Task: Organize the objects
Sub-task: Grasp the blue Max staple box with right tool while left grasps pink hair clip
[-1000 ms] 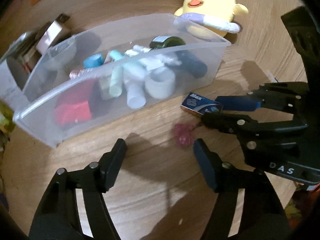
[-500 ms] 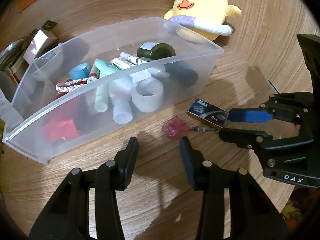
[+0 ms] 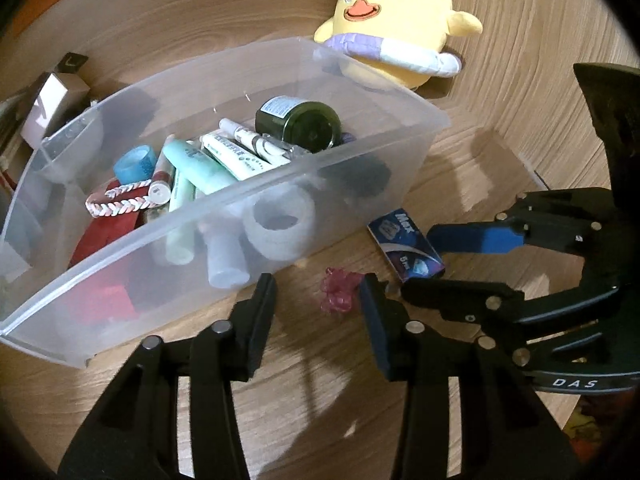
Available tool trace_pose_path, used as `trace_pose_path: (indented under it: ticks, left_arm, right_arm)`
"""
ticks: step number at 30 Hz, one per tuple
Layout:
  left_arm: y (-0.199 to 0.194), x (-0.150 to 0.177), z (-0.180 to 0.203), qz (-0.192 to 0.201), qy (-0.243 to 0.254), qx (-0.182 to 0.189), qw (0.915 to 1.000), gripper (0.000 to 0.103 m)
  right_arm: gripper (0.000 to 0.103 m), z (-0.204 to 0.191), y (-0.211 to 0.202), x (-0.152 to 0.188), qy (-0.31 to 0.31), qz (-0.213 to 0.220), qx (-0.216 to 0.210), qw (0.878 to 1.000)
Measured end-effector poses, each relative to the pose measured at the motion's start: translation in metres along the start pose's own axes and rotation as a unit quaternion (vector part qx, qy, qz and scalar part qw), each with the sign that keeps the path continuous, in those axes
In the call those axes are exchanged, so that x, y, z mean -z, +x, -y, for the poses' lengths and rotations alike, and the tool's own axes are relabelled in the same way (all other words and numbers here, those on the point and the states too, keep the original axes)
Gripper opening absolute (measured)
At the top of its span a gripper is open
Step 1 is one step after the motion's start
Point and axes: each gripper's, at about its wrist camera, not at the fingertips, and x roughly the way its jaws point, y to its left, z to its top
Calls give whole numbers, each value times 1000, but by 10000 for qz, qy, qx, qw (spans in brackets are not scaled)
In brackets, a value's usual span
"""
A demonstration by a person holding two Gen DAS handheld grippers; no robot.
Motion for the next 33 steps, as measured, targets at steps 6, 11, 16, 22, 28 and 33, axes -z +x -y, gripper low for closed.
trace_pose_path:
  ticks: [6,11,16,22,28,33]
  left_arm:
    - [-7,8,-4,89,-71,-24,9999,20]
    - [-18,22,-16,123,-334,24,9994,20]
    - [-42,40,-29,297,-574,-51,9979,20]
    - [-68,59,-41,532,-809,-125,9952,20]
    - [-90,69,-50,799,-904,-245,9924,20]
    - [-109,67,-54,1096,-927,-284,9892,20]
  right_arm:
    - [24,-9,-2,6,-175,114,241,9995]
    - [10,-6,-14,12,-106,245,286,9992]
    - [10,-5,-23,22,-32,219,253,9994]
    - [52,-12,-19,11,127,314,446,9984]
    - [55,-14,6,0,176,208,809,9963]
    - [26,-15,8,1,136,222,839,9961]
